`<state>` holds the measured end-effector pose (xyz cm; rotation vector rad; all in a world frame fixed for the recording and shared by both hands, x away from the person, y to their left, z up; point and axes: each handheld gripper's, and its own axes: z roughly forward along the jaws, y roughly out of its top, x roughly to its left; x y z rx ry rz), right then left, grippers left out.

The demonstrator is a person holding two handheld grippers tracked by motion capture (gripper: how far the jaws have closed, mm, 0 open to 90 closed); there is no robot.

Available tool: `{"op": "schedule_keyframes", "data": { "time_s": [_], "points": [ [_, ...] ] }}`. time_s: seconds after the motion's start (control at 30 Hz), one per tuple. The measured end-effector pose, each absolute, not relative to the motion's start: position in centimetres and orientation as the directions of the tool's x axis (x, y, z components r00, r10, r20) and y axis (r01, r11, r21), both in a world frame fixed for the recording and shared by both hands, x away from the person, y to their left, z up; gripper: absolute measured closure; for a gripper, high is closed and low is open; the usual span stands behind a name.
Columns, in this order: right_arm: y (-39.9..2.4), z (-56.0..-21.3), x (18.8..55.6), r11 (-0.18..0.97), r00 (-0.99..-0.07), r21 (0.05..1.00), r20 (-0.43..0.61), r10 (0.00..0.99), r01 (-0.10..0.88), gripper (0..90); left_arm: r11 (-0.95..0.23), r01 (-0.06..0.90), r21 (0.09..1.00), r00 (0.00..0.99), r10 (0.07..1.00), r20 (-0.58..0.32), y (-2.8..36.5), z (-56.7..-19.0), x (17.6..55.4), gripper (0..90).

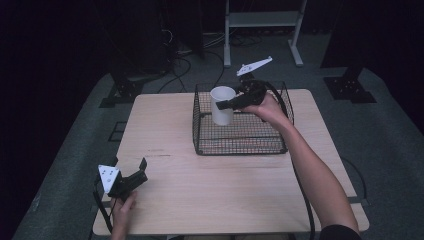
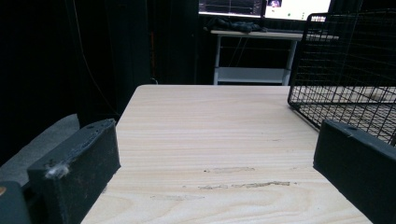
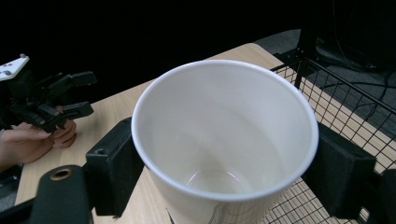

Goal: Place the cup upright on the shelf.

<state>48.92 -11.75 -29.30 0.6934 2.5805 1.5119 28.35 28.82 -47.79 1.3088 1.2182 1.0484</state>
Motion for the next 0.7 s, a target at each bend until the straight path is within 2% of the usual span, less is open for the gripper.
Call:
{"op": "schedule_keyframes", "data": {
  "time_s": [0.7],
  "points": [
    [-11.6, -33.0, 52.0, 0.410, -0.864, 0.811, 0.213, 0.456, 0.417, 19.5, 0.032, 0.104, 0.994, 0.112, 0.993, -0.043, 28.8, -47.8, 28.4, 0.0]
  ]
}}
